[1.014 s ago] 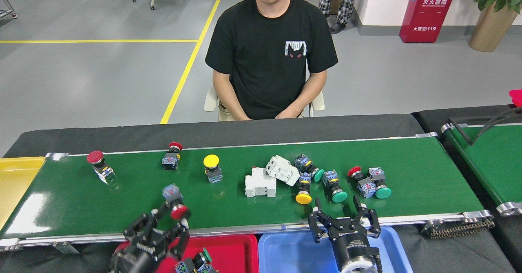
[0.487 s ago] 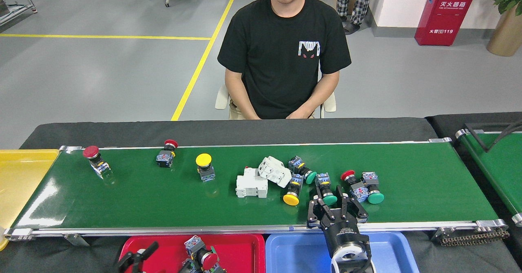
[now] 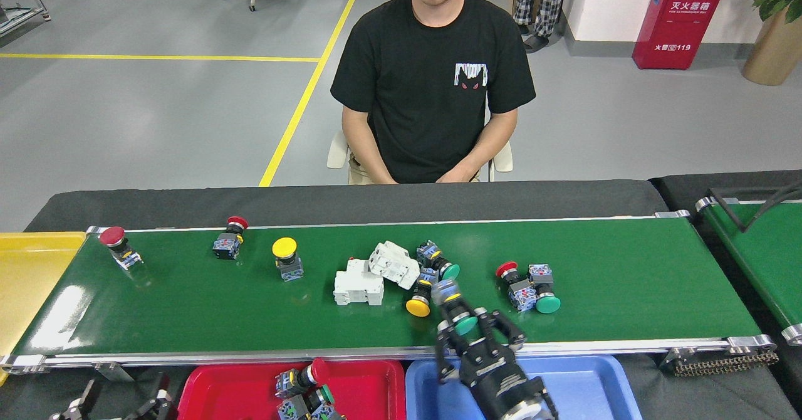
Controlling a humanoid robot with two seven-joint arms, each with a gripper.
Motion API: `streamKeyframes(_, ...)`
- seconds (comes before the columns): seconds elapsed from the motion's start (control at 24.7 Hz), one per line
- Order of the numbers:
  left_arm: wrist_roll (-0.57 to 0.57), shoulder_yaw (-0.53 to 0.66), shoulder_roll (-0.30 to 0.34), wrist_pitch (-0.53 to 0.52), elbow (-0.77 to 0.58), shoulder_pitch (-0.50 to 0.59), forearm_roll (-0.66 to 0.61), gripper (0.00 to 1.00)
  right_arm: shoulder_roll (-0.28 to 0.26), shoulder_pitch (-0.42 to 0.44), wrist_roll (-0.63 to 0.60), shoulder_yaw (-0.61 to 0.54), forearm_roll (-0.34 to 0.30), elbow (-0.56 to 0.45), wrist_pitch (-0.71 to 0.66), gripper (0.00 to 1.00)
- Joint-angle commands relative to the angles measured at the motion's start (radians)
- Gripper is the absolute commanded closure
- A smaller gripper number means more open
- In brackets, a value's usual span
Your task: Pick switch part from conveyor to tray
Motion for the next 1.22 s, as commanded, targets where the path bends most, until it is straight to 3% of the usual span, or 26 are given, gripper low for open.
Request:
streamKeyframes(0.0,0.003,-0.017,0.028,-0.023,0.003,-0.038,-0.004,0.0,-0.006,-0.009,-0.02,0.053,-0.001,0.003,-0.041,0.0)
streamKeyframes(0.24,0.003,-0.187,0.132,-0.012,0.167,-0.193,-0.007,0.0,0.002,-0.014,-0.025,0.033,-0.004,0.029,-0.013,0.01)
streamKeyframes(0.41,0.003,-0.189,0.135,-0.006,0.29,-0.285,-0.007,0.0,0.002,0.015,-0.095,-0.124,-0.005,0.013,0.271,0.01)
streamKeyframes(0.61,0.003,-0.186,0.143,0.023,0.356,-0.292,-0.007,0.0,-0.004,0.063,-0.148,-0.173,-0.005,0.01,0.544,0.01)
streamKeyframes(0.73,0.003,-0.195,0.158,0.057,0.394,-0.326,-0.01,0.0,0.005,0.044,-0.138,-0.177,-0.005,0.041,0.561,0.01)
streamKeyframes(0.89,0.015,-0.195,0.161,0.089,0.5,-0.421,-0.096,0.0,0.007,-0.054,-0.102,-0.165,-0.004,0.129,0.553,0.01)
streamKeyframes(1.18,0.015,-0.195,0.177,0.115,0.655,-0.532,-0.122,0.0,0.065,-0.186,-0.037,-0.122,-0.004,0.264,0.516,0.01)
